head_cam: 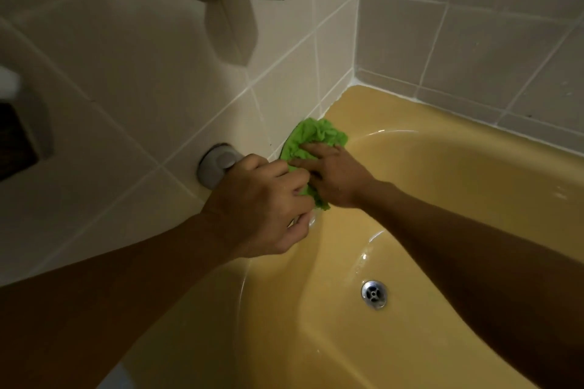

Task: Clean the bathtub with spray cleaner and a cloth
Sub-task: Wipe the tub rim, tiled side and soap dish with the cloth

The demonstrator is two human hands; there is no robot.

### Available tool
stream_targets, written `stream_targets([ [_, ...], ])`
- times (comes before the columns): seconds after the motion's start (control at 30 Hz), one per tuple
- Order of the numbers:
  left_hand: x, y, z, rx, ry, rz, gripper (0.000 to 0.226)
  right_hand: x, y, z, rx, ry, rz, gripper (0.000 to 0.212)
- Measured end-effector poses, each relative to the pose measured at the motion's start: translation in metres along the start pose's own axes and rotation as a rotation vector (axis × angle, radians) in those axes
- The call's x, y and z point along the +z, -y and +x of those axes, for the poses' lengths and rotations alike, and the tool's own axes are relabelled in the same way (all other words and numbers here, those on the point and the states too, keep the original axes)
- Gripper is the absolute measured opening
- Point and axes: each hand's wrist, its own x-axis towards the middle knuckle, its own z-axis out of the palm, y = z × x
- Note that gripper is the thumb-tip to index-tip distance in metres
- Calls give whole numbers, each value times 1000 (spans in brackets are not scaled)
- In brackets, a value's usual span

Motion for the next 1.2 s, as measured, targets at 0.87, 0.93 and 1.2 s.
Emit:
stream_targets([
  [0.87,21,-52,-227,-512,384,-302,62,0,14,19,232,54,-135,55],
  [0.93,21,-55,-227,-517,381,-280,62,5,38,3,207,55,-71,66],
  [1.2,23,-58,-234,-507,323,-247,58,58,106,-44,-27,-13,58,51],
])
